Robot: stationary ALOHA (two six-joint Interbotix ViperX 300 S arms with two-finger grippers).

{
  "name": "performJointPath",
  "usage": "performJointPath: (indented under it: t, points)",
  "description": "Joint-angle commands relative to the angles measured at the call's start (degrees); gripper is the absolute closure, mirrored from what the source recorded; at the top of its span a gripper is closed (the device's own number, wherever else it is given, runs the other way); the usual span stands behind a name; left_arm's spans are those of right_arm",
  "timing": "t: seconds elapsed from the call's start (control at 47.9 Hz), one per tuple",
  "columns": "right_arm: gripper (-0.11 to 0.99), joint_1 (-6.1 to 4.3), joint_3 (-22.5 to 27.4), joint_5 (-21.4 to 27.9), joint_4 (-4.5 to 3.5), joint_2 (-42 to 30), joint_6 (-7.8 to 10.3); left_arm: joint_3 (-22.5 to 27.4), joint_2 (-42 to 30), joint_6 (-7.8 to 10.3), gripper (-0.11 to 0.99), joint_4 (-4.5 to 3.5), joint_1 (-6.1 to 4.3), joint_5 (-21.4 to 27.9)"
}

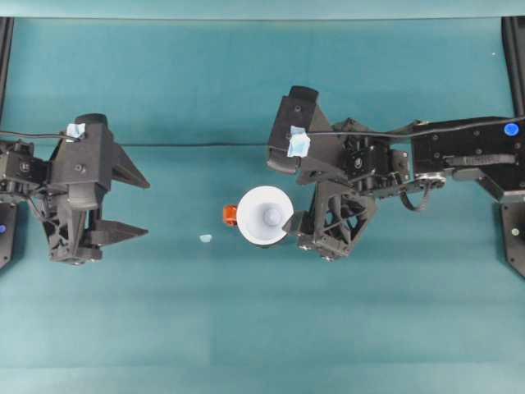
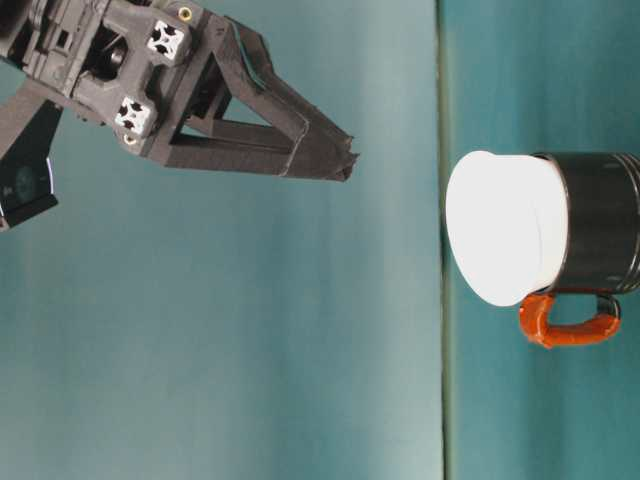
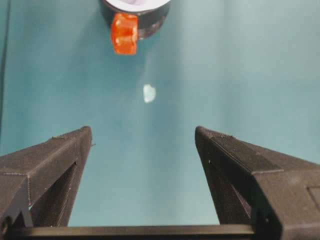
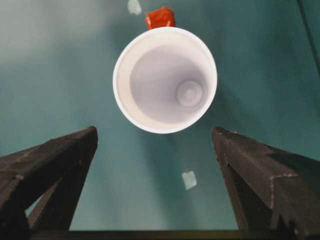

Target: Put the paper cup into the moved red handle cup holder.

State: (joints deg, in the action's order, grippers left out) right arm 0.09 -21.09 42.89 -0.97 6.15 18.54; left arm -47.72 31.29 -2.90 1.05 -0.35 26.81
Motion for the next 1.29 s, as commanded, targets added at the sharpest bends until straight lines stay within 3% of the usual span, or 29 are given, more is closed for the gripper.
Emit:
performJointPath:
  t: [0.0,1.272]
  points:
    - [0.07,0.18,0.44,-0.35,-0.09,3.52,-0.62,0.79,0.18,0.09,-0.03,0.18,-0.09,-0.26]
    - [0.07,0.09,0.35,-1.49,-0.09,3.34,-0.62,0.88,0.09,0.00,-0.03,0.18,-0.09,-0.26]
